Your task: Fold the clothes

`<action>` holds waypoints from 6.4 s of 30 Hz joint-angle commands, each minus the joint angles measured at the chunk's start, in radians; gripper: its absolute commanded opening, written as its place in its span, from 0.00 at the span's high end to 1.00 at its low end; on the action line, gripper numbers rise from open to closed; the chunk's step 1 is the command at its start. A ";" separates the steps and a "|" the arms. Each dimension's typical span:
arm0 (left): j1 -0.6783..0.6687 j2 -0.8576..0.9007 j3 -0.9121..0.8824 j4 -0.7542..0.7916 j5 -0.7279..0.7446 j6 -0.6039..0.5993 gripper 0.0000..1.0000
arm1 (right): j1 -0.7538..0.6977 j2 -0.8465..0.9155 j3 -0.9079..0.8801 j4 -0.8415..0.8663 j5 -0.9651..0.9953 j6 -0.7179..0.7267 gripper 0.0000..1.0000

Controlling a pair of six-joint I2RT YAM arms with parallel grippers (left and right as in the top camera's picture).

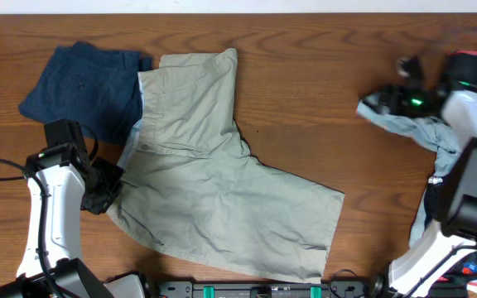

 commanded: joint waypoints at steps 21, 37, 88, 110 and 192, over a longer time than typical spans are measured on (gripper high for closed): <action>-0.003 0.001 0.000 -0.006 -0.001 0.023 0.93 | 0.714 0.286 0.013 0.721 -0.013 0.336 0.22; -0.003 0.001 -0.001 -0.013 -0.002 0.058 0.93 | 0.797 0.282 0.037 0.891 -0.275 0.468 0.73; -0.003 0.001 -0.001 -0.031 -0.002 0.059 0.94 | 0.793 0.219 0.126 0.305 0.733 0.323 0.99; -0.003 0.001 0.000 0.028 -0.004 0.058 0.94 | 0.398 -0.016 0.175 -0.553 0.645 -0.031 0.68; -0.003 0.001 -0.001 0.158 0.111 0.058 0.94 | 0.478 0.270 0.248 0.077 0.414 0.282 0.79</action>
